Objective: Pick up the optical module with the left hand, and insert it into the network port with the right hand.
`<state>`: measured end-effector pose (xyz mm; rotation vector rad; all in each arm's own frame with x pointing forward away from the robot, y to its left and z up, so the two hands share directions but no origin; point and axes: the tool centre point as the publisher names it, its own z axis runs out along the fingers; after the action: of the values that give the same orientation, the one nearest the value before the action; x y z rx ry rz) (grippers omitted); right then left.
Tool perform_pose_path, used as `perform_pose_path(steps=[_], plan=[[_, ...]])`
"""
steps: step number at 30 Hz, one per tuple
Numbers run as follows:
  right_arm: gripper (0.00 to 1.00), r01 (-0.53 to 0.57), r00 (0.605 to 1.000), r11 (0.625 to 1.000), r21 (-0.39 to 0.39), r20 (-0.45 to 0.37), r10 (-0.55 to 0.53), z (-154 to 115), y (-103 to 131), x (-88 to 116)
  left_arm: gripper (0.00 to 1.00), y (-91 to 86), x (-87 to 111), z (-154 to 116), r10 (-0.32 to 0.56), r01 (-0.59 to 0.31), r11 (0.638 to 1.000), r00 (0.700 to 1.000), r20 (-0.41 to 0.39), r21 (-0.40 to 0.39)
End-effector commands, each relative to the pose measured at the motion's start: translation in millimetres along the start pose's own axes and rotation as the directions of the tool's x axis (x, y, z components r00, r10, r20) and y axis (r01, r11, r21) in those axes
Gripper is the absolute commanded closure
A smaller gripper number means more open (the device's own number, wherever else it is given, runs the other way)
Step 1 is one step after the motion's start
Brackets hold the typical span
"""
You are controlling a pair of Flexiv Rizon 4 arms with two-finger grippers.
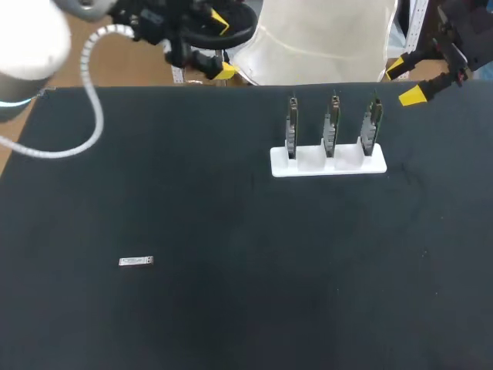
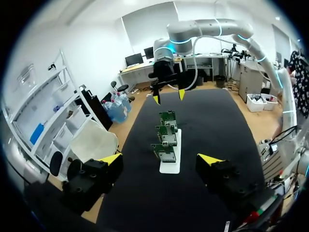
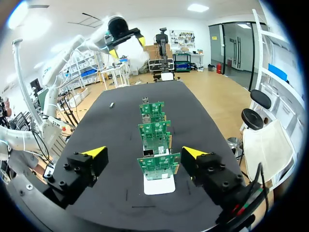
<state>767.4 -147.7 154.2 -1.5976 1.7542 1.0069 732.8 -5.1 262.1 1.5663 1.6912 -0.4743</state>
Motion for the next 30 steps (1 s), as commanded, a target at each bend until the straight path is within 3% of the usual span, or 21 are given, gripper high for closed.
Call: perform_pose_path(steps=[1,10,14,23,30], plan=[[0.00,0.001,1.000,1.000,0.005,-0.001,-0.001,0.5,1.6,0.1,0.00,-13.6,3.0,-14.3,0.002,-0.001,0.997,1.000,0.007,-0.071],[0.00,0.001,1.000,1.000,0.005,-0.001,-0.001,0.5,1.6,0.1,0.00,-13.6,3.0,-14.3,0.002,-0.001,0.997,1.000,0.007,-0.071],[0.00,0.001,1.000,1.000,0.005,-0.001,-0.001,0.5,1.6,0.1,0.00,-19.2,5.0,-2.3,0.021,-0.024,0.998,0.998,-0.057,-0.053],[0.00,0.001,1.000,1.000,0.005,-0.001,-0.001,0.5,1.6,0.1,0.00,-34.5,51.5,-13.1,-0.053,0.028,0.993,0.974,-0.219,-0.117],[0.00,0.001,1.000,1.000,0.005,-0.001,-0.001,0.5,1.6,0.1,0.00,-54.8,92.7,-25.9,-0.082,0.057,0.994,0.950,-0.302,-0.091]])
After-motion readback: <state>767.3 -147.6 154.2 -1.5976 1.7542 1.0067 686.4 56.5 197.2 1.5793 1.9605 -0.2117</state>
